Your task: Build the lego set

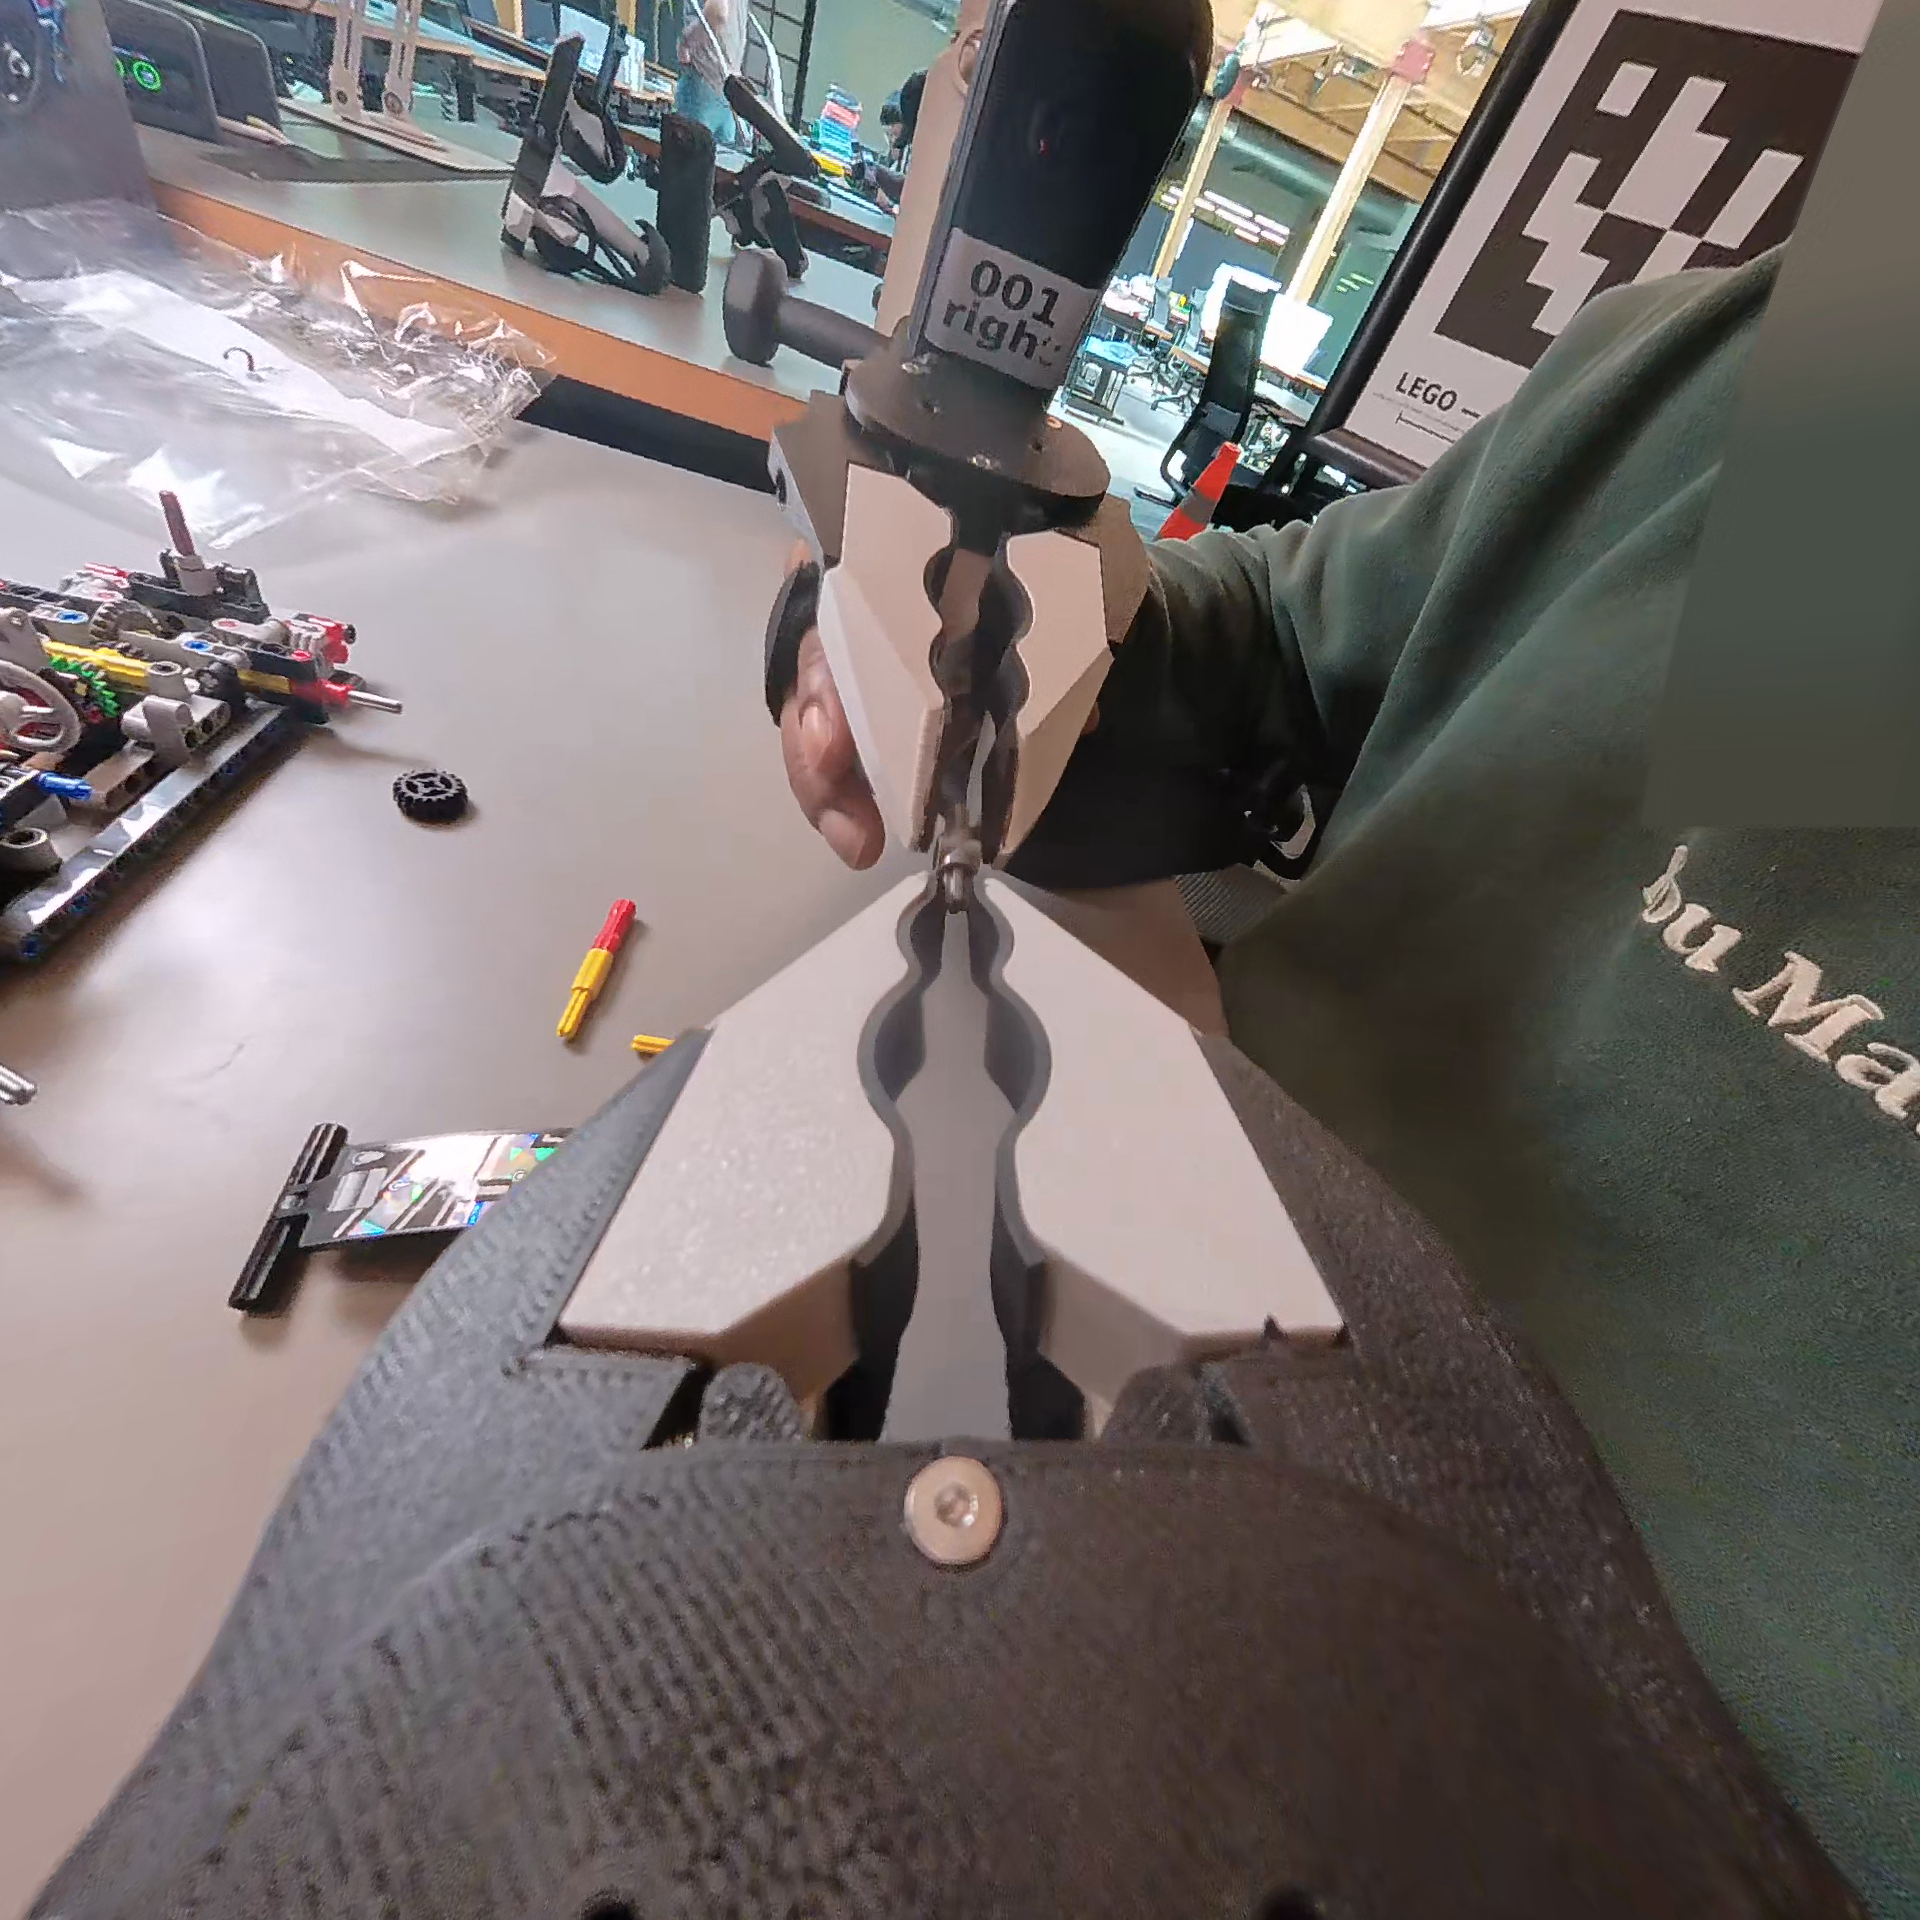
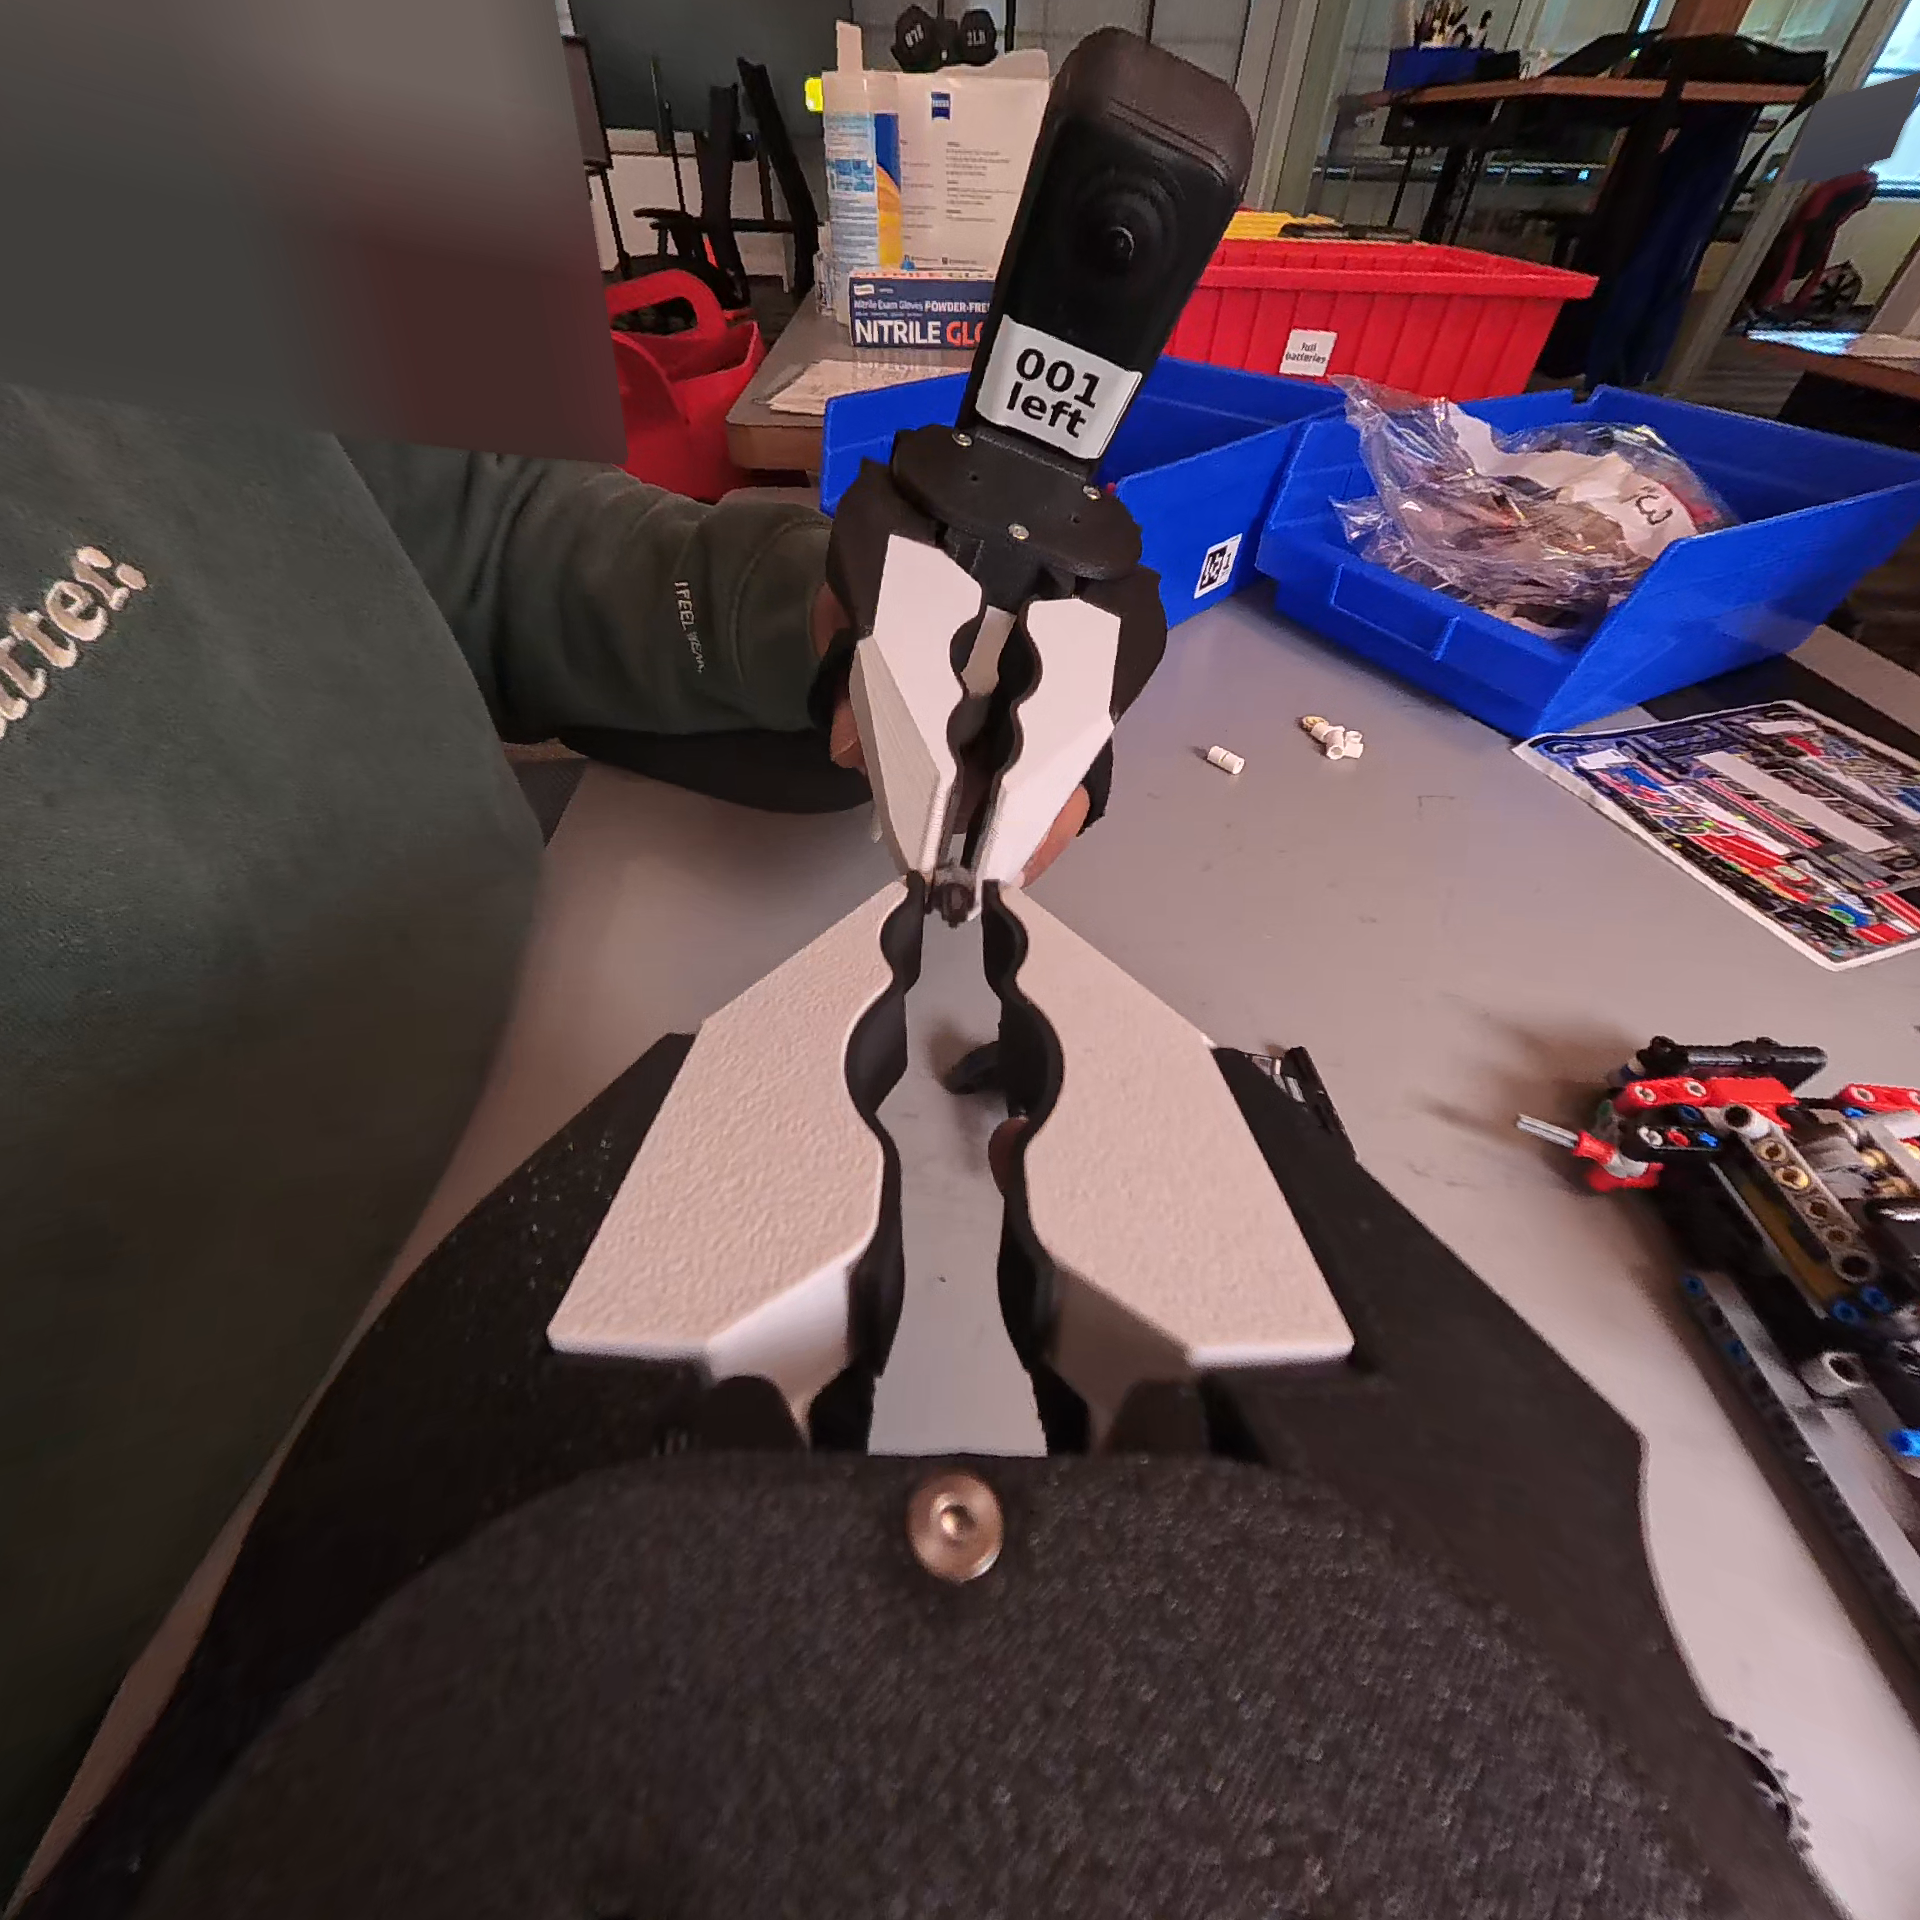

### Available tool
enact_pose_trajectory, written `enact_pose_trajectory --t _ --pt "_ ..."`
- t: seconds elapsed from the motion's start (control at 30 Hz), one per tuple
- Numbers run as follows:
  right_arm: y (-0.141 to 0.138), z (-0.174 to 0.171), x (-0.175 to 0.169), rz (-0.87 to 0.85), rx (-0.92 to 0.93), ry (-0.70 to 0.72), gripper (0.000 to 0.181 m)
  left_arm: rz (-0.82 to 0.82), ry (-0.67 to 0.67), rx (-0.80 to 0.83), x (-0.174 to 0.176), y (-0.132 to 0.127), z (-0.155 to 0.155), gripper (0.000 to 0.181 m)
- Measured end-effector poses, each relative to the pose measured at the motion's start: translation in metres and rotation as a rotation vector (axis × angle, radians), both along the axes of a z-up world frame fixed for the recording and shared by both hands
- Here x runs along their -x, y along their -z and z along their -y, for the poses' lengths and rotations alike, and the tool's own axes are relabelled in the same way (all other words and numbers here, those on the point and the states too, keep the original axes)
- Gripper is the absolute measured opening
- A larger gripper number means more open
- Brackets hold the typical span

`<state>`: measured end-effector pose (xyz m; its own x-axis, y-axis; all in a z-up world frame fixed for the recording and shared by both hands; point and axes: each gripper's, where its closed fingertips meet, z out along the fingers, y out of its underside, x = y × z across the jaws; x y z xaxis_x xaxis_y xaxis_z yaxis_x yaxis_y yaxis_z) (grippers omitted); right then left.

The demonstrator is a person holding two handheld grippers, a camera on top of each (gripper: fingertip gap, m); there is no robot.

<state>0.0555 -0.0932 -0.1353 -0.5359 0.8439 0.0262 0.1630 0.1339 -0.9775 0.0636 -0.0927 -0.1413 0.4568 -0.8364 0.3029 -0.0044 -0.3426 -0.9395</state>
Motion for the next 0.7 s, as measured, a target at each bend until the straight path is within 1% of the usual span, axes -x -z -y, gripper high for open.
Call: enact_pose_trajectory --t 0.23,0.3,0.33,0.4,0.5,0.57,0.63,0.7 --pt "0.004 -0.002 0.002 0.025 -0.013 0.013 0.004 -0.021 -0.019 0.013 0.002 0.003 -0.002 0.002" --pt "0.007 -0.006 0.003 0.041 -0.015 0.026 0.004 -0.06 -0.045 0.02 0.009 0.006 -0.005 0.003" --pt "0.009 -0.012 0.004 0.048 -0.024 0.046 0.004 -0.11 -0.076 0.012 0.017 0.01 -0.008 0.006" --pt "0.013 -0.027 0.003 0.062 -0.023 0.088 0.004 -0.24 -0.111 0.032 0.032 0.025 -0.009 0.014" --pt "0.02 -0.04 0.001 0.078 -0.018 0.124 0.004 -0.362 -0.098 0.195 0.044 0.059 -0.002 0.026" --pt "0.025 -0.042 0.001 0.092 -0.026 0.124 0.004 -0.419 -0.083 0.272 0.045 0.08 0.002 0.028" --pt "0.031 -0.041 0.0 0.116 -0.041 0.11 0.004 -0.461 -0.078 0.281 0.041 0.09 0.001 0.028" --pt "0.038 -0.039 -0.002 0.141 -0.052 0.094 0.004 -0.485 -0.076 0.276 0.038 0.093 0.0 0.027"
